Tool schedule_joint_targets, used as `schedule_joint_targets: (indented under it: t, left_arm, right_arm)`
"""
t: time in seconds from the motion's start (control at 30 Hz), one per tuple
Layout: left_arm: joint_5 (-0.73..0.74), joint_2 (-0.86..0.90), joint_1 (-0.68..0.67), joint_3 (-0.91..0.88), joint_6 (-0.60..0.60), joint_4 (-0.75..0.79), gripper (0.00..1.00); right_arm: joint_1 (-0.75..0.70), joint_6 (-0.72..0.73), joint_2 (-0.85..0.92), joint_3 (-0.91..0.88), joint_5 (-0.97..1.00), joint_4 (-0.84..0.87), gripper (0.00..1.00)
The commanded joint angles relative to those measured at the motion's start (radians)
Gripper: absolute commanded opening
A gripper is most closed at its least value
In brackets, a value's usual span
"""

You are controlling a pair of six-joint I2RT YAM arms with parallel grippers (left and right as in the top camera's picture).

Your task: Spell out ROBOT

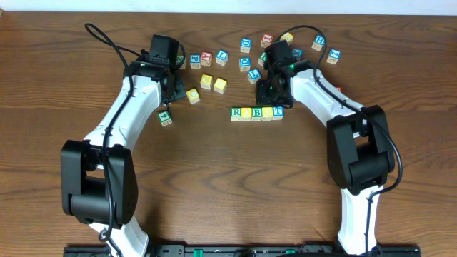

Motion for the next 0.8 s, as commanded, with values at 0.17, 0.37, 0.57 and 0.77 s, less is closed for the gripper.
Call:
schedule_joint_targets:
  t: [0.17,0.37,0.57,0.77]
  left_arm:
    - [-0.013,0.0,0.004,-0.003,0.005,0.0,0.08]
    - [-0.013,0.0,0.004,-0.003,0.006,0.0,0.08]
    - [-0.013,0.0,0.004,-0.003,0.006,0.0,0.08]
    - [-0.013,0.0,0.004,-0.003,0.006,0.0,0.07]
  right_arm:
    - [-0.013,0.044,0.01,0.018,0.07,-0.031,0.01]
    - [-0.013,0.059,0.01,0.018,0.092,-0.04,0.01]
    - [-0.014,0.069,0.01,0.018,0.107,-0.037,0.01]
    - [-0.014,0.073,0.01,0.018,0.117,-0.037,0.01]
